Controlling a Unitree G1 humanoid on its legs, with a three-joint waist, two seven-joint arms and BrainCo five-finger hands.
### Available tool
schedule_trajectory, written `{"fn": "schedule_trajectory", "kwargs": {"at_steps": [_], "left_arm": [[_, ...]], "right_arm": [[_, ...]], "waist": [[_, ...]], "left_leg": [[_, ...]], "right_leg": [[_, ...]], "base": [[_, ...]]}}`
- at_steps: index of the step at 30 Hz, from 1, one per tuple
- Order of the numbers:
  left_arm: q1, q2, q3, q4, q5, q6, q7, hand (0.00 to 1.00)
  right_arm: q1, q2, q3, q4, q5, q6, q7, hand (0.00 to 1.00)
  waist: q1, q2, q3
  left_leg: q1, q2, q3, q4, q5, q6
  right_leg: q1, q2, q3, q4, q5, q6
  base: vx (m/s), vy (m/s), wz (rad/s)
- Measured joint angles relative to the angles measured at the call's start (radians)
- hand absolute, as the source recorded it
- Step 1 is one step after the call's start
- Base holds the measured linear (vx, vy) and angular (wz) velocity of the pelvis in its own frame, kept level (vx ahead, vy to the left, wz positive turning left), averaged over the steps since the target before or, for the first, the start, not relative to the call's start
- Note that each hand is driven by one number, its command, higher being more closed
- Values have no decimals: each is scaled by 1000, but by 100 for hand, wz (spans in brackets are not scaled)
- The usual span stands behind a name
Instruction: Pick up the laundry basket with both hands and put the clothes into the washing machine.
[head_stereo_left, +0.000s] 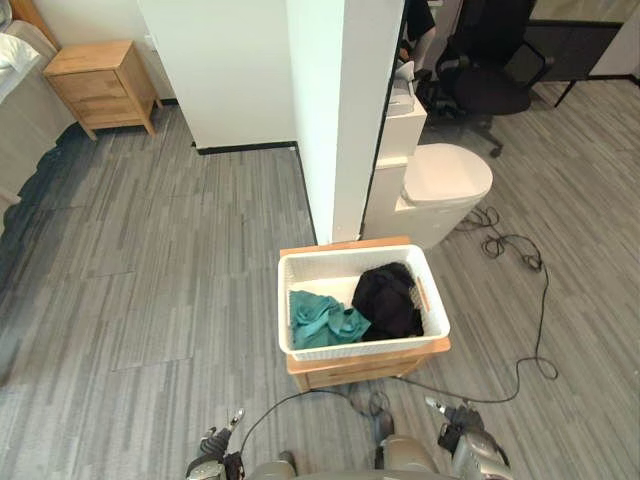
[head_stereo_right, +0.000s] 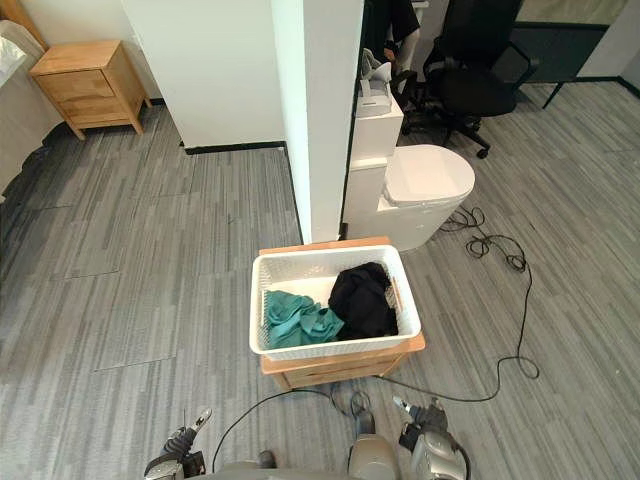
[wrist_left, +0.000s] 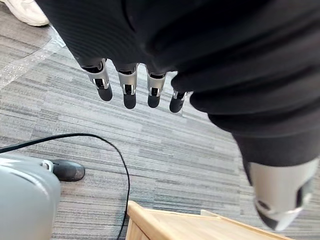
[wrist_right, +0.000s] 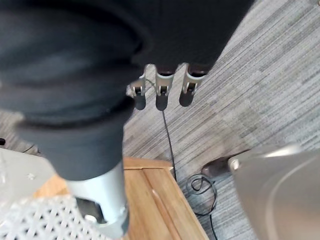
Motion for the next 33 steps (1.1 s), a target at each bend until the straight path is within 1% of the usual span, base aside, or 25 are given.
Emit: {"fn": "schedule_trajectory", "kwargs": {"at_steps": [1,2,3,4,5,7,9,11,12,14,15,16,17,18,19,20,21,22,23,24,25,26,27,29,33], "left_arm": [[1,-2,0,0,0,0,0,0],[5,-4,1,0,0,0,0,0],[11,-5,9,0,0,0,0,0],[14,-6,21,0,0,1,0,0],[18,-6,43,-1,-1,1,1,0],[18,-5,51,-2,-8,1,1,0],[19,-10,63,-8,-23,0,2,0],[23,-16,70,-20,-35,2,7,0],[33,-21,70,-37,-67,0,19,0],[51,-28,76,-70,-114,-2,35,0],[57,-29,80,-84,-129,-1,44,0],[91,-34,102,-167,-158,-2,58,0],[113,-36,114,-219,-169,-3,69,0],[155,-36,131,-334,-182,-9,89,0],[182,-37,160,-410,-187,-27,97,0],[206,-37,205,-498,-187,-45,111,0],[215,-32,241,-558,-185,-56,121,0],[215,-30,269,-651,-185,-70,137,0],[217,-29,280,-695,-182,-75,139,0],[217,-24,297,-755,-172,-91,141,0],[215,-23,308,-781,-168,-98,144,0],[209,-18,325,-823,-154,-113,161,0],[206,-16,332,-832,-147,-115,165,0],[188,8,358,-859,-100,-114,180,0],[139,41,365,-867,-53,-113,181,0]], "right_arm": [[5,-5,0,0,0,0,0,0],[18,-12,1,0,0,0,1,0],[21,-12,1,0,-1,1,0,0],[22,-11,3,0,-2,0,1,0],[18,-8,12,-2,-3,0,1,0],[19,-11,23,-18,-5,0,1,0],[48,-6,31,-127,-6,0,0,0],[79,-6,28,-235,-8,-1,-3,0],[102,-2,19,-324,-10,-4,-14,0],[140,14,-28,-492,-29,-8,-48,0],[149,16,-42,-534,-42,-12,-63,0],[153,19,-73,-612,-52,-23,-92,0],[155,20,-86,-644,-54,-25,-101,0],[170,20,-114,-711,-57,-30,-117,0],[170,19,-131,-761,-75,-36,-126,0],[168,20,-152,-821,-86,-47,-137,0],[166,24,-154,-856,-89,-51,-144,0],[167,31,-153,-916,-98,-58,-151,0],[167,35,-153,-946,-108,-66,-151,0],[162,42,-152,-999,-125,-84,-152,0],[159,44,-150,-1025,-126,-90,-152,0],[144,44,-148,-1063,-131,-109,-153,0],[139,44,-146,-1072,-132,-115,-153,0],[124,37,-106,-1113,-148,-123,-149,0],[99,-6,-53,-1130,-164,-123,-126,0]], "waist": [[-2,5,-3],[-4,8,-5],[-2,8,-7],[-1,5,-9],[-1,-5,-18],[-2,-8,-23],[-2,-5,-24],[-3,1,-26],[-5,-4,-27],[-10,-11,-28],[-10,-17,-26],[-8,-15,-27],[-9,-15,-27],[-8,-10,-29],[-5,7,-33],[-5,36,-34],[-7,38,-39],[-4,30,-38],[-4,30,-36],[-5,33,-34],[-6,35,-34],[-6,44,-29],[-6,47,-29],[-7,67,-22],[-8,82,4]], "left_leg": [[1,4,0,-5,10,-15],[11,14,0,-13,21,-30],[20,27,2,-8,23,-34],[20,31,3,1,24,-35],[-2,38,3,51,25,-37],[-36,44,0,119,25,-38],[-82,57,2,240,26,-37],[-110,67,20,310,31,-30],[-124,69,57,337,53,-20],[-131,65,123,335,94,-7],[-135,63,129,334,93,-6],[-135,26,107,296,48,-6],[-134,3,88,262,30,-11],[-129,-44,47,166,31,-17],[-123,-60,43,97,42,-4],[-115,-55,69,61,42,33],[-107,-58,66,38,38,38],[-116,-68,73,35,38,39],[-121,-74,76,32,38,39],[-121,-85,82,18,43,46],[-120,-91,85,9,46,51],[-124,-99,101,-2,47,53],[-129,-101,107,-5,47,53],[-156,-106,121,-15,51,58],[-176,-105,123,-15,51,58]], "right_leg": [[-5,2,-6,17,-13,-3],[-4,10,-13,42,-37,-13],[-2,20,-16,63,-59,-20],[-2,26,-16,69,-66,-25],[-1,32,-15,70,-77,-37],[7,35,-17,63,-81,-46],[35,39,-27,54,-90,-63],[48,41,-34,56,-96,-71],[53,33,-35,59,-99,-69],[67,16,-43,42,-99,-70],[69,14,-45,35,-97,-72],[74,6,-45,20,-96,-83],[75,1,-44,13,-92,-85],[75,-2,-45,3,-79,-82],[71,7,-45,3,-78,-78],[60,29,-42,21,-85,-66],[47,25,-41,35,-89,-61],[33,14,-34,35,-87,-56],[27,10,-31,35,-86,-54],[20,0,-25,32,-83,-50],[12,-4,-18,32,-82,-48],[2,-9,-4,22,-73,-37],[-4,-9,3,17,-69,-33],[-26,-8,18,-24,-39,-29],[-24,-6,19,-76,-7,-24]], "base": [[173,-250,27],[127,-198,17],[120,-181,10],[90,-167,-9],[88,-192,-8],[61,-145,1],[57,-124,11],[42,-90,8],[26,-62,9],[33,-76,20],[42,-54,23],[32,-14,13],[30,33,7],[32,66,-3],[48,118,-14],[53,129,-12],[50,137,-12],[23,122,-5],[10,112,-9],[-8,121,-9],[-3,113,-20],[-2,105,-24],[10,84,-29],[24,73,-22],[42,29,-6]]}}
